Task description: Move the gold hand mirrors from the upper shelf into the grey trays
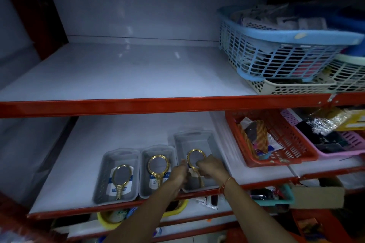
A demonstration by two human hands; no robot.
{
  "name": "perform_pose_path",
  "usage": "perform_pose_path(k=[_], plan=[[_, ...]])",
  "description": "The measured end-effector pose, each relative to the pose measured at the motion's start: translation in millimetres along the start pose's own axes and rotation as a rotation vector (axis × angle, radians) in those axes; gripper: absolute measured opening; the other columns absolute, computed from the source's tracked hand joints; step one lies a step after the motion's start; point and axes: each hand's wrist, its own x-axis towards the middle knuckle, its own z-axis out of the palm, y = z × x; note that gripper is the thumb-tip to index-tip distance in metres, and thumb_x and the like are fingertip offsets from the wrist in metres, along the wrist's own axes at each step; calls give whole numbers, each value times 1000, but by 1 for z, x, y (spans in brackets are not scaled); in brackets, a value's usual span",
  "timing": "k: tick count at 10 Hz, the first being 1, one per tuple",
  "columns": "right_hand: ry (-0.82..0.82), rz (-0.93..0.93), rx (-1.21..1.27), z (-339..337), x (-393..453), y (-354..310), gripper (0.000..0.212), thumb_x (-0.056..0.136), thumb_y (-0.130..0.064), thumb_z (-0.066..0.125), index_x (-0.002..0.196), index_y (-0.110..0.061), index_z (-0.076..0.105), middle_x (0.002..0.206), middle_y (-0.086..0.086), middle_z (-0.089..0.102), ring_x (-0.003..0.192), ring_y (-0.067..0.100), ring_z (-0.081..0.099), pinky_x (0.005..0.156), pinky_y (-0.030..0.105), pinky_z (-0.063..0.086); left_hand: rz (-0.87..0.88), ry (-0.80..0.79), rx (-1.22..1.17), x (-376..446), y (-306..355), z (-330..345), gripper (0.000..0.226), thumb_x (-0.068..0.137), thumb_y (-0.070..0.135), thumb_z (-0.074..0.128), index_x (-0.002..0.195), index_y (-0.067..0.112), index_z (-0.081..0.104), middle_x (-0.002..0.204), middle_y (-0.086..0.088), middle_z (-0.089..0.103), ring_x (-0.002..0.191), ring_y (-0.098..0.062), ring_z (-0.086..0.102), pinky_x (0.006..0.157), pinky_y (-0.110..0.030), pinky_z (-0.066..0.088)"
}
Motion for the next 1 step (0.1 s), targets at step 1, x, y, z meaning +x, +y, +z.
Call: perform_pose_path(k=[1], plan=[[51, -133, -41, -1, -24, -25, 21, 78, -16, 55, 57, -12, 55, 67, 12, 58, 69, 26, 63, 59, 33, 46, 57, 34, 11, -17, 10, -20, 29, 100, 31, 37, 82, 14, 53, 74, -4, 55, 60, -16, 47, 52, -23, 33]])
